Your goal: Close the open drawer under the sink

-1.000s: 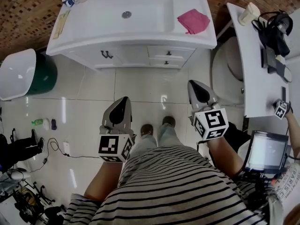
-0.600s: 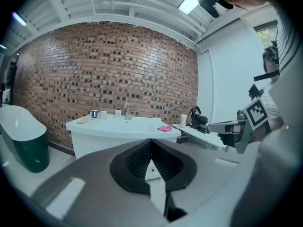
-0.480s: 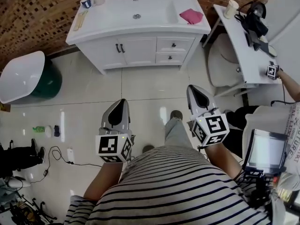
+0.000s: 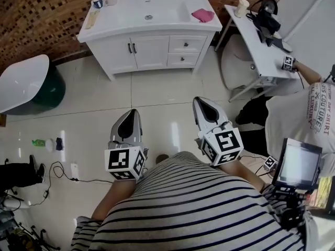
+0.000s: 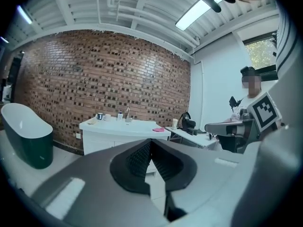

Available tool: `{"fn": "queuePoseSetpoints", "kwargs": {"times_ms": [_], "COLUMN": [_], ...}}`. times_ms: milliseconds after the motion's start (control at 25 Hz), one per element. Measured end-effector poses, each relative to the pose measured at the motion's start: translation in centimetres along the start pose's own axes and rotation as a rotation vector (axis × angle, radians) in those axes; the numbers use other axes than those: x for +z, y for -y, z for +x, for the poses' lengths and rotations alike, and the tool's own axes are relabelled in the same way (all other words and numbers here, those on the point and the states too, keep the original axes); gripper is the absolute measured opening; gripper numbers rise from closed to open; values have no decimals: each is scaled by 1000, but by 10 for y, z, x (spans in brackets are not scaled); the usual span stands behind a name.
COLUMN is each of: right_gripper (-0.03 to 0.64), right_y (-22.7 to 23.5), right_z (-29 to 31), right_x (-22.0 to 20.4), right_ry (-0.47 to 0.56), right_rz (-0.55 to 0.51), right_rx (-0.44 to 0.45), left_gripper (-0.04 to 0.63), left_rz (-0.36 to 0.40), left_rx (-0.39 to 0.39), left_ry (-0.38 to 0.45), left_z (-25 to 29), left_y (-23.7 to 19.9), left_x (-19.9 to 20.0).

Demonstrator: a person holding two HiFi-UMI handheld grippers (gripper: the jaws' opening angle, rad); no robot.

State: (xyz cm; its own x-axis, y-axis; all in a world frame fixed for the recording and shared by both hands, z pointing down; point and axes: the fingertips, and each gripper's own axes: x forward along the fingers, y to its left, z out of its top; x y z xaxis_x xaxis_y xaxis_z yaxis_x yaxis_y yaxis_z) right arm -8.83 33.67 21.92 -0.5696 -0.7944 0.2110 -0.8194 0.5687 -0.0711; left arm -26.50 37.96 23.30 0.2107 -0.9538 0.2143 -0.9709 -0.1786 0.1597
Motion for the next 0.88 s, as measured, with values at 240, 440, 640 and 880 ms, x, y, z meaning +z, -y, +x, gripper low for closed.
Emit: {"fn": "queuePoseSetpoints", "kwargs": {"times_ms": [240, 440, 640, 880], "right_gripper": [0, 0, 0, 0], "right_y": [-14, -6, -3, -1], "right_z": [-17, -26, -34, -38], "right_x": [6, 1, -3, -4], "right_ry": [-15, -7, -17, -19], "right_rz": [-41, -51, -46, -50], "right_rx": [17, 31, 34, 51], "left_gripper": [14, 14, 14, 14], "left_rz": [-22, 7, 16, 26], "left_rx": [0, -32, -43, -42], "left_ry": [-4, -8, -25, -23], "left_z": [-12, -6, -7, -8], "left_y": [12, 43, 55, 65], "left_x": [8, -1, -8, -7]}}
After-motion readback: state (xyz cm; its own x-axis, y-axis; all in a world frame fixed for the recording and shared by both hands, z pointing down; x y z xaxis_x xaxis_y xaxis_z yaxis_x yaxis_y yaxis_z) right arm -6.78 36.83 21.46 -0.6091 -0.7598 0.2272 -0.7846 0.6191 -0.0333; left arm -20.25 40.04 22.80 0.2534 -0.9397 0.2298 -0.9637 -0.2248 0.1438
